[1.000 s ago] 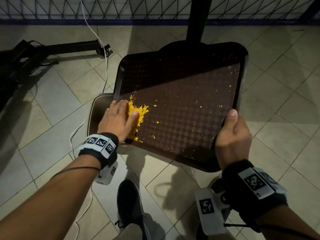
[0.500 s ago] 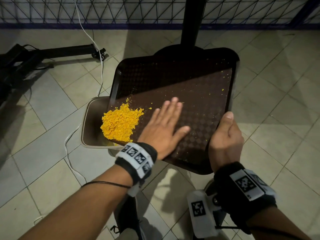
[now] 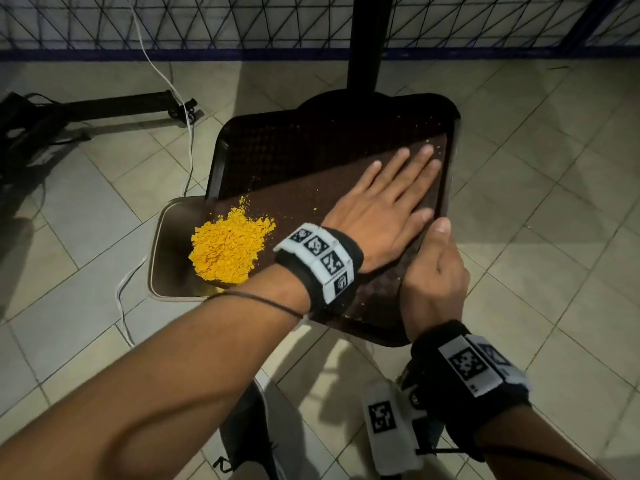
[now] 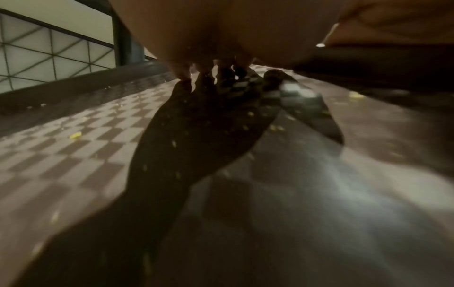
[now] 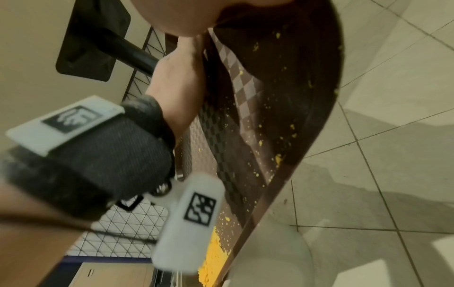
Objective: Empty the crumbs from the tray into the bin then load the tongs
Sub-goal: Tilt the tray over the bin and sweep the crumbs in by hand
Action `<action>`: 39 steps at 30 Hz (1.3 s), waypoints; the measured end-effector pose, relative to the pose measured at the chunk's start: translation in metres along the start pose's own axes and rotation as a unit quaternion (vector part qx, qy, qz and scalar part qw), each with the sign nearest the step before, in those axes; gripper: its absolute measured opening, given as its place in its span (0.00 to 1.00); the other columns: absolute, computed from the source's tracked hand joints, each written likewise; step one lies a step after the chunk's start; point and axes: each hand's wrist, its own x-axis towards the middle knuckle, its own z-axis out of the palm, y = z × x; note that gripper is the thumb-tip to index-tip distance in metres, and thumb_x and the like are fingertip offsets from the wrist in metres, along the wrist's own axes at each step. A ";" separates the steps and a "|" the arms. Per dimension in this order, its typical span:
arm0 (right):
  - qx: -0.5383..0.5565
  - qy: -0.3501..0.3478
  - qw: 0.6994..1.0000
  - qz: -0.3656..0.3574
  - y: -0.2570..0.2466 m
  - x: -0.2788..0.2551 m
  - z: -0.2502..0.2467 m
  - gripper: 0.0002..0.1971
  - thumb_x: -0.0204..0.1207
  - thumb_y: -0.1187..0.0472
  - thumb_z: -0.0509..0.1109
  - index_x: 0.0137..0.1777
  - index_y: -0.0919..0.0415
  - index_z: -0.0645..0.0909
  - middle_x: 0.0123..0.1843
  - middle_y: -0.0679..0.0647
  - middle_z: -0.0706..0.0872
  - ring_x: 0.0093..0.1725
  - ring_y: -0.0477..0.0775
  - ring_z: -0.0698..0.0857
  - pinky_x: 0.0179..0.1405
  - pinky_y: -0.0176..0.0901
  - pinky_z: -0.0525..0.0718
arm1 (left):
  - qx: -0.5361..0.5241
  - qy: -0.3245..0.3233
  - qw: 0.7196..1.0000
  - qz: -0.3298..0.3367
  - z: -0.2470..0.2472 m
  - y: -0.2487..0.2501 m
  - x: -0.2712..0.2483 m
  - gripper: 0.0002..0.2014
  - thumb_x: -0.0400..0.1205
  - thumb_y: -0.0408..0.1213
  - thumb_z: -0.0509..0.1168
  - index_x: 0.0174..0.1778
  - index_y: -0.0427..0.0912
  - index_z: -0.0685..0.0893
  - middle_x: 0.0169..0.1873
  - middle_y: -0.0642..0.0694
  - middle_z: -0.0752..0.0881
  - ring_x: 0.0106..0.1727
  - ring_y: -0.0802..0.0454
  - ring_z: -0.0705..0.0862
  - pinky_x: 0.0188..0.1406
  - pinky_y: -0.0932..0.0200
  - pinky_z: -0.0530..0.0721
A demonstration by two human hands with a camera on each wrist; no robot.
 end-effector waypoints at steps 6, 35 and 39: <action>-0.024 -0.010 0.999 -0.021 -0.001 0.000 0.004 0.23 0.88 0.45 0.47 0.54 0.57 0.80 0.35 0.39 0.79 0.38 0.48 0.79 0.38 0.41 0.73 | -0.020 0.028 0.998 -0.061 -0.018 -0.029 0.028 0.32 0.88 0.57 0.41 0.87 0.47 0.48 0.87 0.50 0.46 0.87 0.47 0.47 0.84 0.46 0.51; -0.063 -0.012 0.997 -0.049 0.002 0.002 0.006 0.22 0.88 0.47 0.48 0.53 0.61 0.78 0.35 0.43 0.78 0.38 0.52 0.78 0.40 0.42 0.72 | -0.024 -0.026 0.995 -0.094 0.021 -0.033 -0.089 0.36 0.87 0.61 0.41 0.87 0.43 0.44 0.87 0.46 0.41 0.87 0.48 0.40 0.85 0.46 0.47; -0.057 -0.013 0.997 -0.053 0.001 0.001 0.004 0.22 0.88 0.47 0.48 0.53 0.61 0.78 0.36 0.44 0.79 0.40 0.52 0.79 0.41 0.42 0.74 | -0.018 -0.037 0.995 -0.093 0.036 -0.024 -0.094 0.36 0.88 0.61 0.39 0.86 0.44 0.38 0.86 0.46 0.37 0.86 0.49 0.36 0.85 0.45 0.47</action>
